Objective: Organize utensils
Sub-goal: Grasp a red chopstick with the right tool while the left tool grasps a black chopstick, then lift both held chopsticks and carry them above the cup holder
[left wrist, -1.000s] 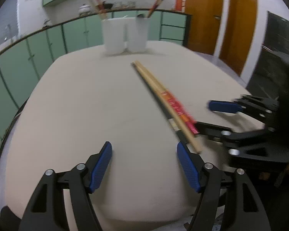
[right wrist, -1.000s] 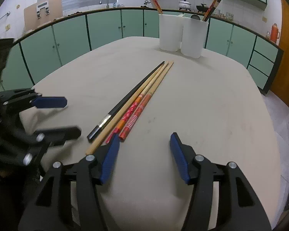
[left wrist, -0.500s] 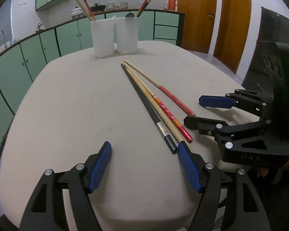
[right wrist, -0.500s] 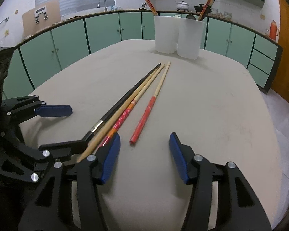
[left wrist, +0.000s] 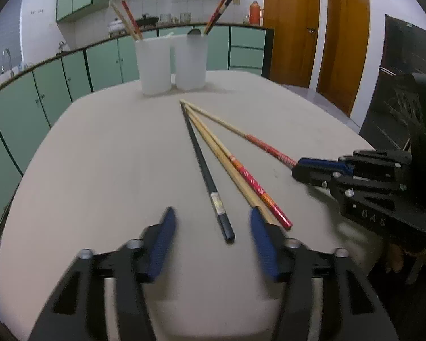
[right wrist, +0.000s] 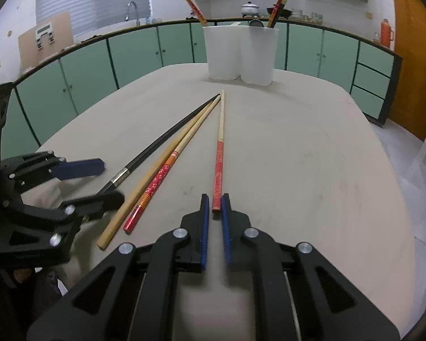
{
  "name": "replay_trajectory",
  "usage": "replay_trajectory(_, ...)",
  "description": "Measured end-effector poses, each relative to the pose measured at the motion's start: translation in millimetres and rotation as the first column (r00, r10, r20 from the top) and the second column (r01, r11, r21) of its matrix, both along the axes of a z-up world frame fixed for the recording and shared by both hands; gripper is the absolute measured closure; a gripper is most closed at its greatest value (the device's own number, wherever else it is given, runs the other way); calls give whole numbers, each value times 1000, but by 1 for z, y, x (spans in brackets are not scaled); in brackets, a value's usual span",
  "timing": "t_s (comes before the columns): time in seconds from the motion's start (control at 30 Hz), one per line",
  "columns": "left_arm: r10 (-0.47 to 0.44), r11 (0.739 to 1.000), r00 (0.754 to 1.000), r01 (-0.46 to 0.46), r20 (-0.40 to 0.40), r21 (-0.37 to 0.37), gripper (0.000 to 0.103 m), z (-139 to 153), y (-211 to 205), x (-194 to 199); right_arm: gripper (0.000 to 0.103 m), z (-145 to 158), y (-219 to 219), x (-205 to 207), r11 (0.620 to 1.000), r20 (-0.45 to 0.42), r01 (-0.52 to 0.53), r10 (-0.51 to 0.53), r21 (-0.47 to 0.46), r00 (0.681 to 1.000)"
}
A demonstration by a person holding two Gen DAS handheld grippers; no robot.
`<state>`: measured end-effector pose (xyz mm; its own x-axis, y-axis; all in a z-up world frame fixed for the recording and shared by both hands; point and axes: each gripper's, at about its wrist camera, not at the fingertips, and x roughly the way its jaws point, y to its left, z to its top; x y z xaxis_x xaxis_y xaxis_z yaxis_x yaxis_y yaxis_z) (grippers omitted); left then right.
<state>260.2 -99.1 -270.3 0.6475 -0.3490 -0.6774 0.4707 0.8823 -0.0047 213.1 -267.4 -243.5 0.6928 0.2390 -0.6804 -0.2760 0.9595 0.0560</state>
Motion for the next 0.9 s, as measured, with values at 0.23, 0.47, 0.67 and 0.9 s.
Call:
replay_trajectory(0.23, 70, 996, 997, -71, -37, -52, 95, 9, 17, 1, 97, 16, 5, -16, 1000, 19, 5, -5, -1, 1000)
replay_trajectory(0.47, 126, 992, 992, -126, -19, -16, 96, 20, 31, -21, 97, 21, 4, -35, 1000, 21, 17, -17, -10, 1000)
replay_trajectory(0.67, 137, 989, 990, -136, 17, -51, 96, 68, 47, -32, 97, 86, -10, -51, 1000, 91, 27, -26, -3, 996)
replay_trajectory(0.9, 89, 994, 989, -81, 118, -76, 96, 142, 56, -29, 97, 163, -20, -47, 1000, 170, -12, 10, 9, 985)
